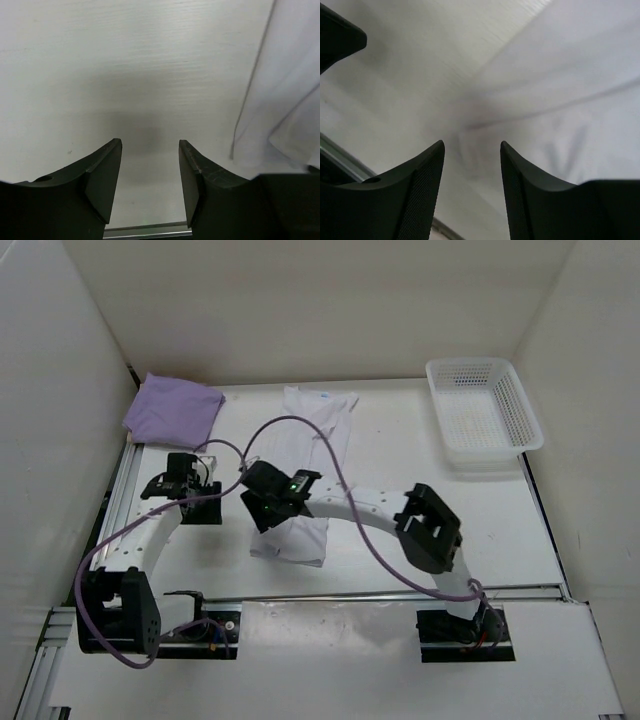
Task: Fold and stack the t-shirts
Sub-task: Rotate the tshirt 90 degrees, then grab the bottom of the folded rectangular tshirt with both arms
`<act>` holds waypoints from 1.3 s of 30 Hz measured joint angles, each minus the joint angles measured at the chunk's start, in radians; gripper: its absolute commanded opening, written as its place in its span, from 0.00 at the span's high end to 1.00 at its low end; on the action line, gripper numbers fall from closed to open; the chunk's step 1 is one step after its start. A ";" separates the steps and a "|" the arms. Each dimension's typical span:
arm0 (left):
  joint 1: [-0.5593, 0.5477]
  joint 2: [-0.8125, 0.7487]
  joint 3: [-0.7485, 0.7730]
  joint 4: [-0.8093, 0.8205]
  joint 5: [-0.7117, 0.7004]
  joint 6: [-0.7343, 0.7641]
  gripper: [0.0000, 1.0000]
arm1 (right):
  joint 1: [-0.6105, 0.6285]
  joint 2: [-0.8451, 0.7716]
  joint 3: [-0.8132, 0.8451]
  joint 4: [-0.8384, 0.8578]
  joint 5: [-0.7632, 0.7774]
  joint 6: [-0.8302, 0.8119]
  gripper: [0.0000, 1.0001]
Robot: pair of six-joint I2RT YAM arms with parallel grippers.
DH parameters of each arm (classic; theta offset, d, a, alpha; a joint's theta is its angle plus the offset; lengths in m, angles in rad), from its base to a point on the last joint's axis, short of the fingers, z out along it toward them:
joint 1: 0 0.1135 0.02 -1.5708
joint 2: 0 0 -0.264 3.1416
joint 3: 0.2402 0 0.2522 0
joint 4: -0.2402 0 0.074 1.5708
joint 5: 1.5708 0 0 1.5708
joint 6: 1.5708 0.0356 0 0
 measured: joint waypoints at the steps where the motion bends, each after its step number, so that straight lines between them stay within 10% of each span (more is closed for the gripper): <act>1: 0.019 0.000 0.000 0.000 -0.003 -0.001 0.40 | 0.014 0.048 0.044 -0.001 0.001 -0.019 0.48; 12: 0.090 0.000 0.000 0.021 -0.038 -0.003 0.40 | 0.060 0.211 0.154 -0.071 -0.010 -0.105 0.69; 29: 0.090 0.000 0.000 0.026 -0.038 -0.003 0.40 | 0.060 0.211 0.154 -0.114 0.029 -0.099 0.65; 39: 0.090 0.000 0.000 0.026 -0.038 -0.003 0.40 | 0.069 0.211 0.154 -0.123 0.048 -0.115 0.99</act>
